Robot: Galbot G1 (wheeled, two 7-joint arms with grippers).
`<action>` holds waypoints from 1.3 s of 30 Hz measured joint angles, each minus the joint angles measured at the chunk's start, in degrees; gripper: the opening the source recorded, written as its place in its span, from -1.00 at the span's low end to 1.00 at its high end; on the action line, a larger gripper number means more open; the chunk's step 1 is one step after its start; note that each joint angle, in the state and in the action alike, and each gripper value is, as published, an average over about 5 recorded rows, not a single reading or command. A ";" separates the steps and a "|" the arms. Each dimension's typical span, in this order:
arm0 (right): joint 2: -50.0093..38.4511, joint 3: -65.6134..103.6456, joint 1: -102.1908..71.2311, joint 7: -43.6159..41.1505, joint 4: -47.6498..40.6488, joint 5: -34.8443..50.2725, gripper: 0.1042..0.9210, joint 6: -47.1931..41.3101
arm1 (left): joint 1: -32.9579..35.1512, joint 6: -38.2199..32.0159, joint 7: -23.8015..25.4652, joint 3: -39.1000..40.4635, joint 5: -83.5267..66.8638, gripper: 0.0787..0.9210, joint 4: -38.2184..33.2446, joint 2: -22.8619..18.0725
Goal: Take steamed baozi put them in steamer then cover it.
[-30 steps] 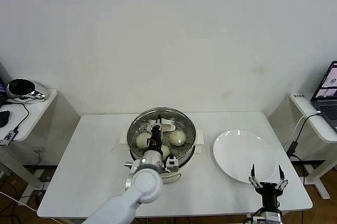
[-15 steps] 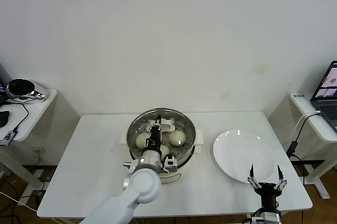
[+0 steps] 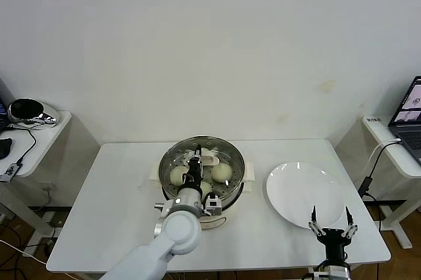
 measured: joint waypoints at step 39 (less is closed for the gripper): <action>-1.23 -1.67 -0.55 -1.44 -0.32 0.39 0.76 1.92 | 32.13 -16.16 -17.04 -25.54 -26.73 0.75 -21.22 3.12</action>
